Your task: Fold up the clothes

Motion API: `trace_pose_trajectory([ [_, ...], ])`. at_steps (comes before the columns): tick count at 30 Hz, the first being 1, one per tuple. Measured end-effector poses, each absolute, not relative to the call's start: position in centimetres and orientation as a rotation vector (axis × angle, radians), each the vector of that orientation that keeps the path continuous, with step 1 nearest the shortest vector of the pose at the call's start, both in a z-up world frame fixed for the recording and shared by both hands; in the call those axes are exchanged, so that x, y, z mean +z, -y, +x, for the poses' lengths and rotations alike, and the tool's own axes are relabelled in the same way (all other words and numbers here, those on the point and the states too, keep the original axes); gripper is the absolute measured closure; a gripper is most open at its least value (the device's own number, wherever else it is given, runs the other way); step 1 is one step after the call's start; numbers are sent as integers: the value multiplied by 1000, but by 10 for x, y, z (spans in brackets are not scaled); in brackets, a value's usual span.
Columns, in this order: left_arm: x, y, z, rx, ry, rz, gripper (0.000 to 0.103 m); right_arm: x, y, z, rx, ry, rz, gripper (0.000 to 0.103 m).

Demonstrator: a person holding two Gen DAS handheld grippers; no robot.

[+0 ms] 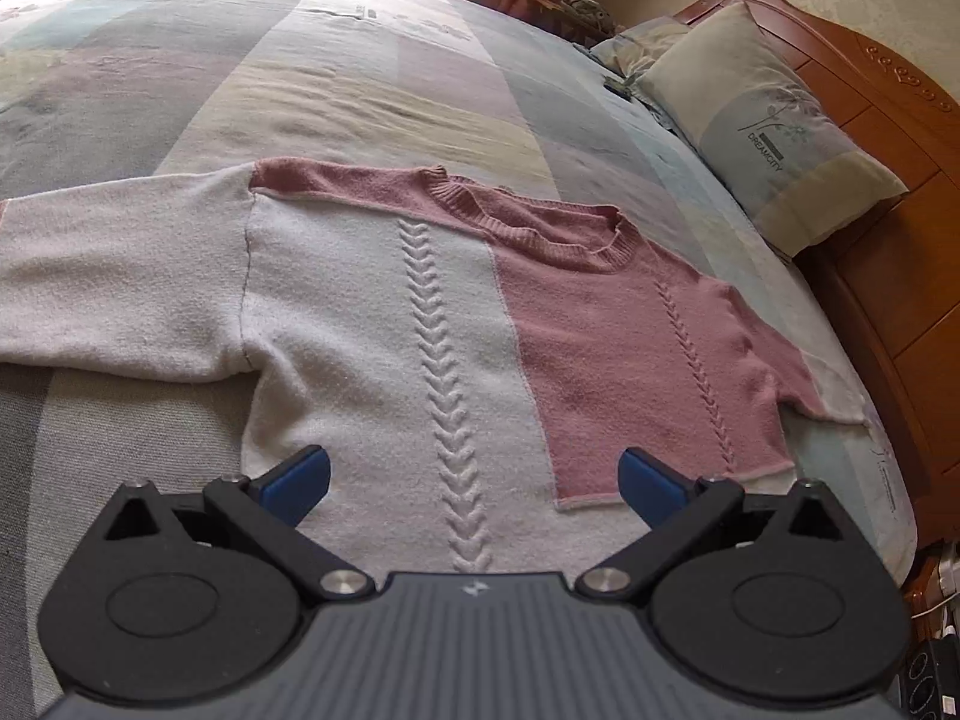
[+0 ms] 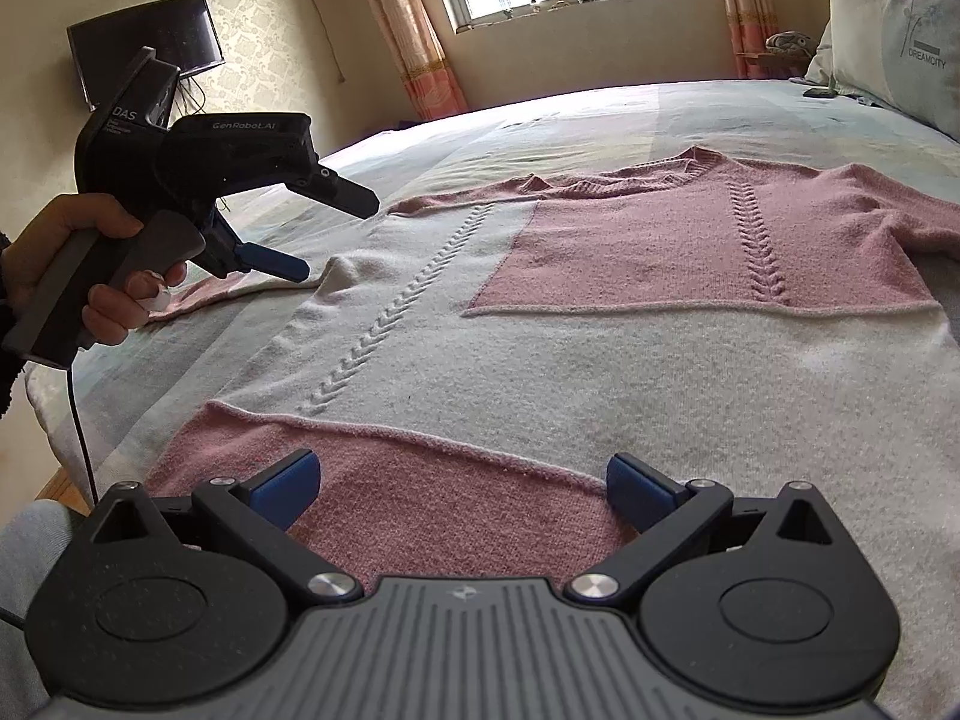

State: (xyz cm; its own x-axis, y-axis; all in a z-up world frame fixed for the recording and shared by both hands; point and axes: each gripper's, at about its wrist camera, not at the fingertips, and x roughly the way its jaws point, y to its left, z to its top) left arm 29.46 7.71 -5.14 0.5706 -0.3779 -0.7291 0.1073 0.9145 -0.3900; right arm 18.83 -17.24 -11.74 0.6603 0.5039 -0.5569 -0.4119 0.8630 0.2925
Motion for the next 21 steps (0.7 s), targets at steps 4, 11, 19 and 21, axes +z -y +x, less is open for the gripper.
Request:
trace_pose_trajectory([
  [4,-46,-48,268,-311,-866,-218,2,-120,173,190,516,-657,150,0],
  [11,-24,-22,229,-335,-848,-138,1,-125,157,183,501,-619,-3,0],
  [19,-32,8,251,-396,-726,-22,1,-133,150,170,468,-547,-76,0],
  [21,-42,13,256,-399,-674,40,1,-136,149,166,461,-523,-92,0],
])
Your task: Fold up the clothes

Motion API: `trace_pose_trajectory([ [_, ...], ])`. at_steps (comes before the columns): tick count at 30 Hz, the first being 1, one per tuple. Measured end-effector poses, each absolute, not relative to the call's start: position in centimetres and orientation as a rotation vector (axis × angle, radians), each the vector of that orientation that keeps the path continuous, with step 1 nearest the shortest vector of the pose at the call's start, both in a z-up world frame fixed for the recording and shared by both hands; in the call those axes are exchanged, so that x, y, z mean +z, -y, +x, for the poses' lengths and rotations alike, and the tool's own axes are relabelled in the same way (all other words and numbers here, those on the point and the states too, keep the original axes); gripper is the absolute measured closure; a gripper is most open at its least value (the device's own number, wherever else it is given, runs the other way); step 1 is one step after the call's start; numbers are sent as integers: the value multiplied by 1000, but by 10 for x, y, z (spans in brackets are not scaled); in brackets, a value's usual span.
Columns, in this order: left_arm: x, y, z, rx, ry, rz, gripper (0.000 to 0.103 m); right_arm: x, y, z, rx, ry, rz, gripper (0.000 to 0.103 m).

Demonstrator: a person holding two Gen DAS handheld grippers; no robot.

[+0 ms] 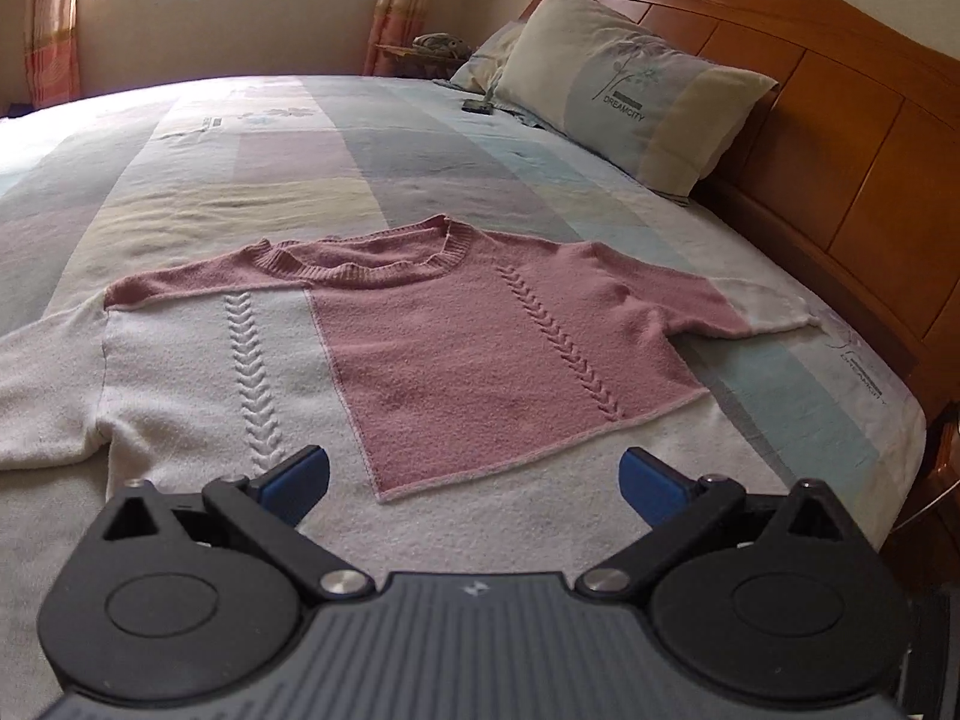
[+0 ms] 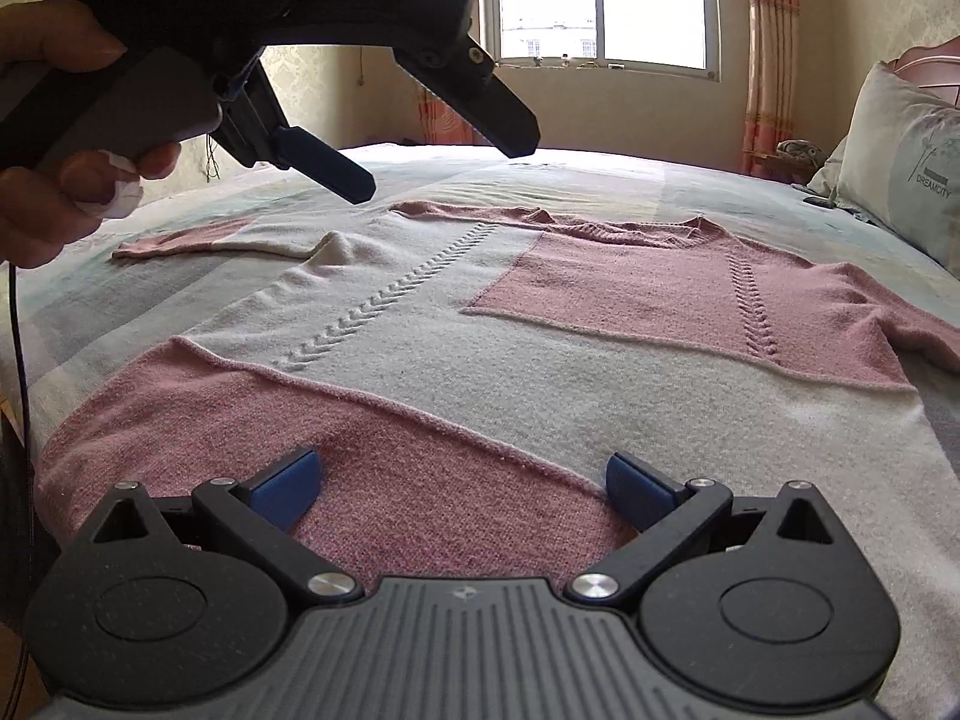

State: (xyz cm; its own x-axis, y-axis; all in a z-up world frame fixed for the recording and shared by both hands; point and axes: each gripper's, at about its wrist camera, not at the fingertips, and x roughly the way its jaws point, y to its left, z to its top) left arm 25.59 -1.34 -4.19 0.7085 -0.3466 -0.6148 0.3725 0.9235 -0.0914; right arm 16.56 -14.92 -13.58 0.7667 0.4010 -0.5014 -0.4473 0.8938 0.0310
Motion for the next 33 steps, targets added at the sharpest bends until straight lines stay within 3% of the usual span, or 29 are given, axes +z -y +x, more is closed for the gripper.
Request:
trace_pose_trajectory([
  [3,-73,7,268,-344,-657,88,1,-139,147,158,448,-493,-114,0],
  [6,-108,-16,283,-349,-747,-69,1,-139,145,158,439,-488,-114,0],
  [11,-94,1,284,-404,-858,120,1,-135,139,160,389,-537,-112,0],
  [21,-90,-18,284,-383,-849,-9,1,-104,158,149,314,-807,-102,0],
  [27,-93,-26,288,-365,-855,-79,1,-62,222,185,183,-719,54,0],
  [33,-98,-21,292,-350,-846,-34,1,-27,267,280,78,-569,-57,0],
])
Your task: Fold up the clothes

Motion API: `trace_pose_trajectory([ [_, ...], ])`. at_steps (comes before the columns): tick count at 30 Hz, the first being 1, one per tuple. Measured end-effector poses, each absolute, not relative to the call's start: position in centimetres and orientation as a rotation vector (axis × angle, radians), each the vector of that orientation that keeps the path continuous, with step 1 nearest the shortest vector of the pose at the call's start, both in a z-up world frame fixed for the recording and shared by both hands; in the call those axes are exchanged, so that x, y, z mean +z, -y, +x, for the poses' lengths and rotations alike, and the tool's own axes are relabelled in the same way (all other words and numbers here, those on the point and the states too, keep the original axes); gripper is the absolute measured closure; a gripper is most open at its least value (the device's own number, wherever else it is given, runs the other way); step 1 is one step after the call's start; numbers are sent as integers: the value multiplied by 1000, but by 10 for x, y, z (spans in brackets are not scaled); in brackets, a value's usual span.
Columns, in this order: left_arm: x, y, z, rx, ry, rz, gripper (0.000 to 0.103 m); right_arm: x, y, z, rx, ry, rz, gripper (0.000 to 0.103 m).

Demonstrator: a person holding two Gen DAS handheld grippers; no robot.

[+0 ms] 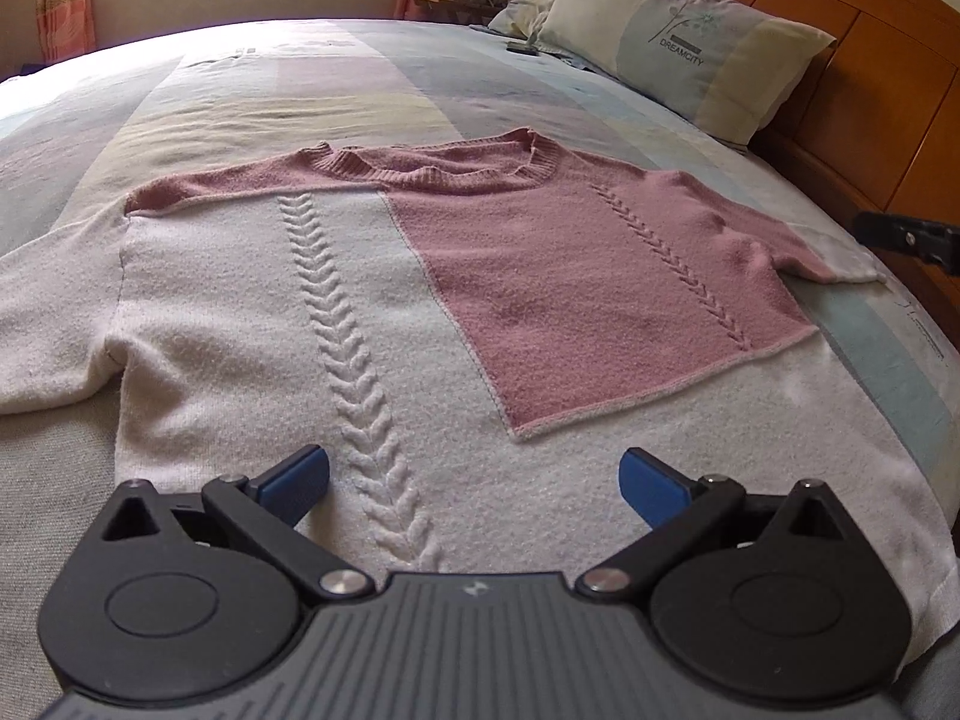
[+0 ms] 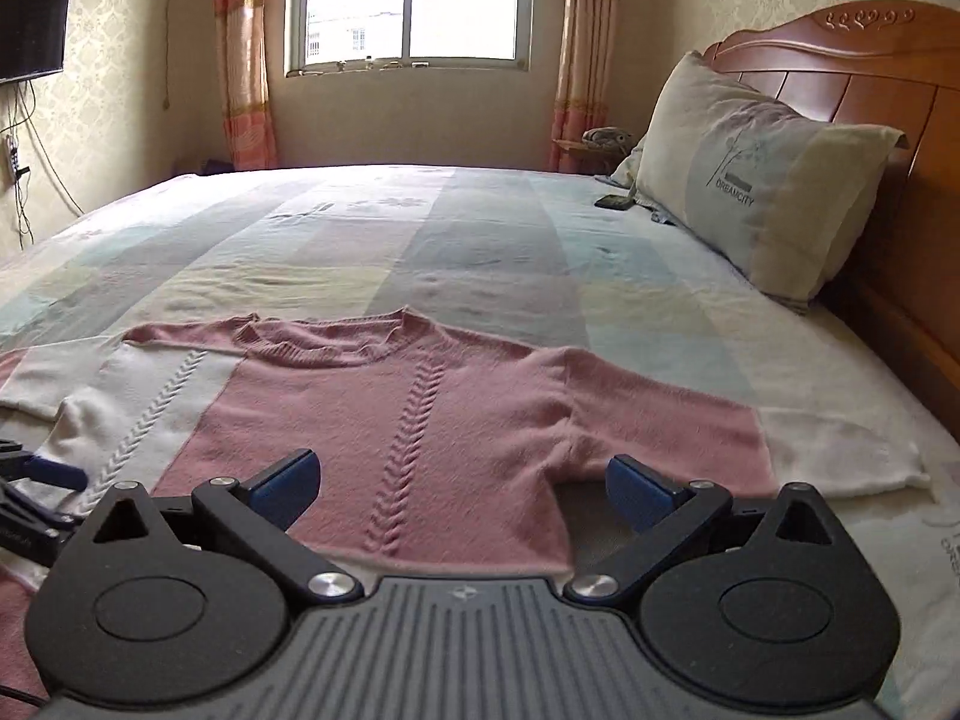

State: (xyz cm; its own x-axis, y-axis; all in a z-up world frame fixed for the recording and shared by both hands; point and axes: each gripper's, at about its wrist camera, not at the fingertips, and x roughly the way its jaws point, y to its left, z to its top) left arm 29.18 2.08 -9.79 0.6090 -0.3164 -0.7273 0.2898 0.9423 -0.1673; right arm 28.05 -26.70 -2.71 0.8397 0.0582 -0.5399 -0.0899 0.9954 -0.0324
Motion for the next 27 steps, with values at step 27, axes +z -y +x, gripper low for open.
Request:
trace_pose_trajectory([
  [27,-102,-15,292,-362,-824,40,1,-114,334,382,72,-774,53,0],
])
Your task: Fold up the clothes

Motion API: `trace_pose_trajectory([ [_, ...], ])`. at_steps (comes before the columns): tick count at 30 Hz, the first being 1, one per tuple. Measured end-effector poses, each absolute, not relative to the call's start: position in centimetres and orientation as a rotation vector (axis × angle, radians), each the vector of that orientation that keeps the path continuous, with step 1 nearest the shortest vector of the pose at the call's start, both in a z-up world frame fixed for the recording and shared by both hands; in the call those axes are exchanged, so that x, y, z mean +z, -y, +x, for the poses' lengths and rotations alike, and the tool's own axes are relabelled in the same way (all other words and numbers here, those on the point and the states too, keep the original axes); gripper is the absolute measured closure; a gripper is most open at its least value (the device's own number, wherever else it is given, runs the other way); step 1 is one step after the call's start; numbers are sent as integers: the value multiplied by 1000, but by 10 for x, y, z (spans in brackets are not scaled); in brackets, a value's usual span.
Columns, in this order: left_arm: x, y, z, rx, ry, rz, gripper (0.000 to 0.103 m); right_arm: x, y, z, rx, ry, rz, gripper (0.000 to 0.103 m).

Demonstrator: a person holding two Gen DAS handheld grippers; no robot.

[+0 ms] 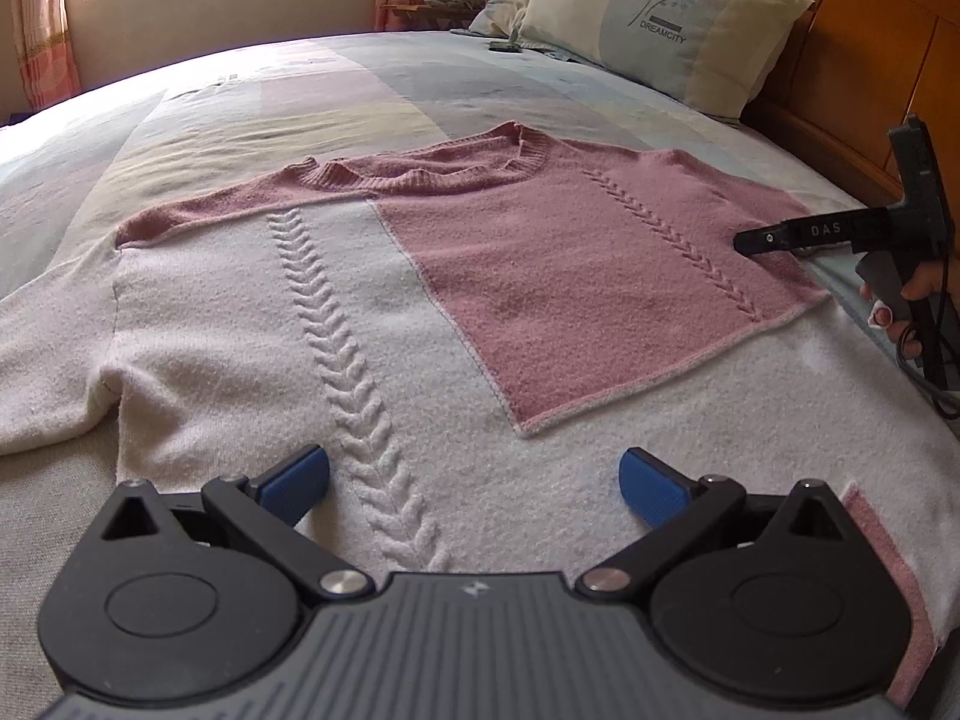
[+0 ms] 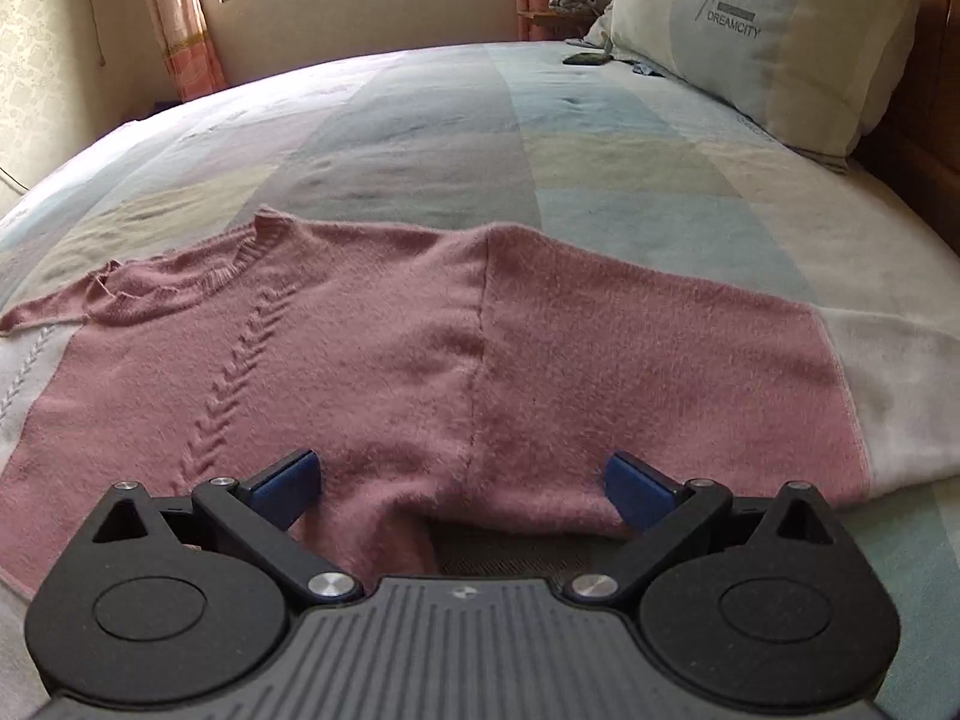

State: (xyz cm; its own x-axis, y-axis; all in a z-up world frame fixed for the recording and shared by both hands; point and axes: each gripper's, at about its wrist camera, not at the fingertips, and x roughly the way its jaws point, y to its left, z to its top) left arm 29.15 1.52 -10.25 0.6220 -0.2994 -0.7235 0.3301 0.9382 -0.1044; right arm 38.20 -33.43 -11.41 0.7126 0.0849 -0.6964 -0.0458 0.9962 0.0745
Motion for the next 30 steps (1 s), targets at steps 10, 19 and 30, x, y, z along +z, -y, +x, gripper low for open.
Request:
trace_pose_trajectory([
  [10,-101,-21,294,-368,-827,-1,1,-86,337,415,-34,-756,63,0],
  [19,-104,-20,296,-378,-822,34,1,-117,348,486,-137,-835,93,0],
  [30,-104,-20,295,-376,-814,32,1,-101,412,456,-188,-807,175,0],
])
